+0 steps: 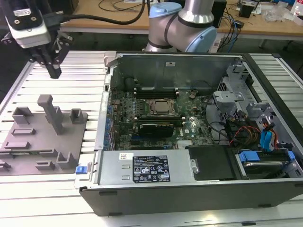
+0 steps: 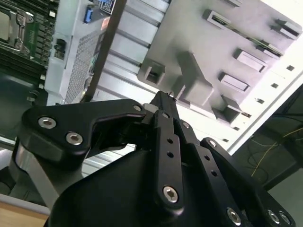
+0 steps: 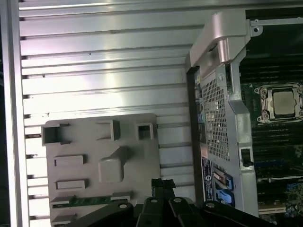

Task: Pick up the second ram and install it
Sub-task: 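Reach for the second ram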

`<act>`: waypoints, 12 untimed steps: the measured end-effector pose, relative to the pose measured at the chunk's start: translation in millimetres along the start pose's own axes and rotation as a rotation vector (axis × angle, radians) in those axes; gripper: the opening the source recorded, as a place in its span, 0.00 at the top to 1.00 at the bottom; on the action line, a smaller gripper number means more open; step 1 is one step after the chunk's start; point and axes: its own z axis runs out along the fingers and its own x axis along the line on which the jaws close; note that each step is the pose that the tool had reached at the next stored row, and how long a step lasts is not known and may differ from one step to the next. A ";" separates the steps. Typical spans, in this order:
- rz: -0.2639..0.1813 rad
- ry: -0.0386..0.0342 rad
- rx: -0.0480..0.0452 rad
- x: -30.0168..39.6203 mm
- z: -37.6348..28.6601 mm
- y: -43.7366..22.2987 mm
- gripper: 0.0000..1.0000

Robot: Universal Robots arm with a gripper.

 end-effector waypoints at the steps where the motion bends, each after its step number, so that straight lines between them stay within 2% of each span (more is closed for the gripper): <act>1: 0.000 0.0001 0.0001 5.2 -0.2 -0.4 0.89; 4: 0.000 0.0000 0.0000 23.3 -0.5 -1.7 0.89; 6: 0.000 -0.0001 0.0000 45.1 -0.9 -3.3 0.89; 7: 0.000 0.0000 0.0000 49.4 -1.0 -3.7 0.89; 8: 0.000 0.0000 0.0000 58.7 -1.2 -4.4 0.89; 10: 0.000 0.0000 0.0001 70.8 -1.3 -5.4 0.89; 12: 0.000 0.0000 0.0000 77.7 -1.2 -8.0 0.89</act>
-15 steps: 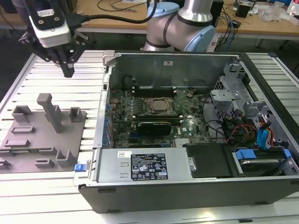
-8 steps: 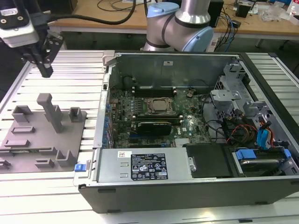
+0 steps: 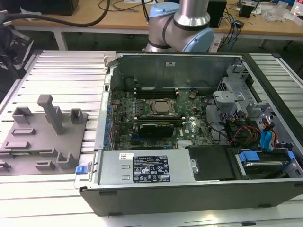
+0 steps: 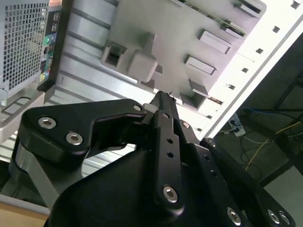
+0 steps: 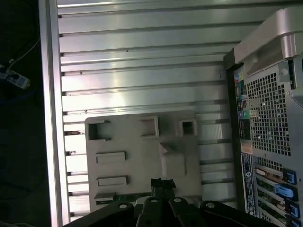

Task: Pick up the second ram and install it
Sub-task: 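Reach for the second ram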

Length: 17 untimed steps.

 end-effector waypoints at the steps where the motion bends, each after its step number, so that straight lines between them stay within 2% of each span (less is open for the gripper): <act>1: 0.000 0.0000 0.0000 3.1 0.0 -1.6 0.89; 3: 0.000 0.0000 -0.0001 9.0 0.2 -6.5 0.89; 5: -0.001 0.0001 0.0000 11.8 0.7 -13.1 0.89; 8: -0.001 0.0000 0.0000 11.8 1.8 -26.0 0.89; 11: -0.001 0.0001 0.0000 10.8 5.2 -43.2 0.89; 12: -0.002 0.0000 -0.0001 10.6 6.2 -45.9 0.89; 13: -0.002 0.0001 0.0000 10.3 7.5 -52.9 0.89; 17: -0.002 0.0001 -0.0001 10.0 8.3 -61.2 0.89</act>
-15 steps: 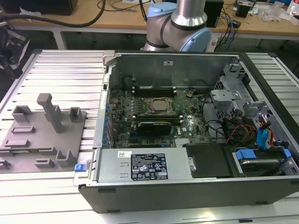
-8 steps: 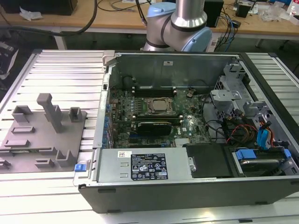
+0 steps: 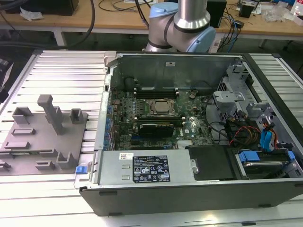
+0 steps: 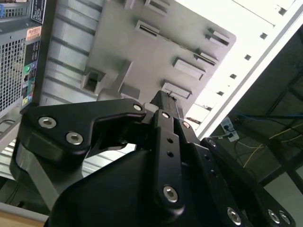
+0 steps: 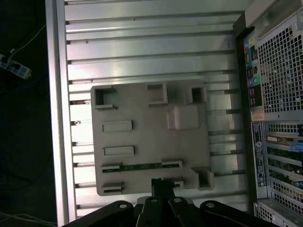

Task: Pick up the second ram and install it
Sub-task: 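Reach for the second ram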

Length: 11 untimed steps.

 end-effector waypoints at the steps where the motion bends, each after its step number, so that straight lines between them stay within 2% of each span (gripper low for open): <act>1: 0.000 0.0001 0.0000 -0.1 0.1 -1.6 0.89; 11: 0.000 0.0000 0.0000 -0.3 0.3 -3.8 0.89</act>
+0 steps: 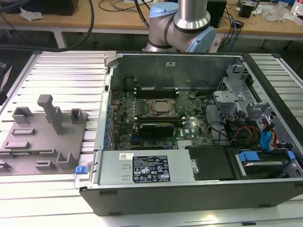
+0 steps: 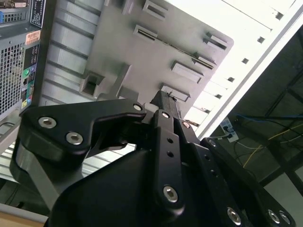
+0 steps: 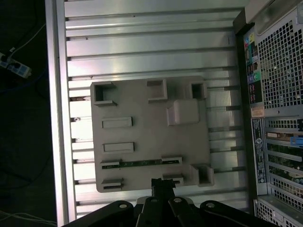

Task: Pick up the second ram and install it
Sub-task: 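Reach for the second ram, then pick up the second ram and move it above second insertion slot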

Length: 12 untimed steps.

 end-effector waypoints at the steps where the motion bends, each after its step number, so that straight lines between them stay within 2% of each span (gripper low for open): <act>1: 0.000 0.0000 -0.0001 0.0 0.0 0.0 0.89; 6: 0.000 0.0000 0.0000 0.0 0.0 -0.1 0.89; 8: -0.017 0.0008 -0.0004 0.0 0.0 -0.1 0.89; 11: -0.132 0.0059 -0.0032 0.0 0.0 -0.1 0.89; 12: -0.153 0.0069 -0.0037 0.0 0.0 -0.1 0.89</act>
